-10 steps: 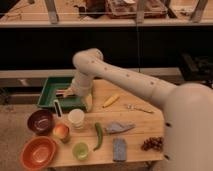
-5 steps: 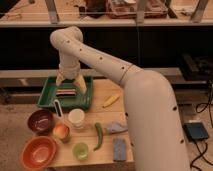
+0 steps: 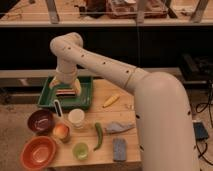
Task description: Stack bowls on top of each other
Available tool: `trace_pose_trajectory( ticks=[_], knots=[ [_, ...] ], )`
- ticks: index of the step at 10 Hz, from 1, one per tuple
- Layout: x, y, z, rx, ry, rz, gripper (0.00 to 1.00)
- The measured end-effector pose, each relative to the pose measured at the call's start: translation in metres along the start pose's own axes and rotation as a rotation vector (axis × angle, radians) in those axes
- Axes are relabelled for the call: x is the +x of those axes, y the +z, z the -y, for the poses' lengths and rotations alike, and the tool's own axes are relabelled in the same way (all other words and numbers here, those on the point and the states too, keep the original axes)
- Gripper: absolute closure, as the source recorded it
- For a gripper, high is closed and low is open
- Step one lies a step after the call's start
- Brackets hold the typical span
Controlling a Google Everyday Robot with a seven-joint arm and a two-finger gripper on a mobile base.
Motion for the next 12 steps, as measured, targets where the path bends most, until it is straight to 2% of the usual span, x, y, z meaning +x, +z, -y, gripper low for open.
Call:
trace_pose_trajectory(
  ticks=[2, 5, 6, 8, 12],
  knots=[
    [-0.004, 0.005, 0.012, 0.023, -0.054, -0.006, 0.2],
    [-0.004, 0.006, 0.011, 0.023, -0.057, -0.005, 0.2],
    [-0.005, 0.01, 0.014, 0.018, -0.086, -0.003, 0.2],
    [-0.011, 0.032, 0.031, 0.015, -0.181, 0.002, 0.2],
    [-0.028, 0.094, 0.093, 0.031, -0.399, 0.03, 0.2]
  ],
)
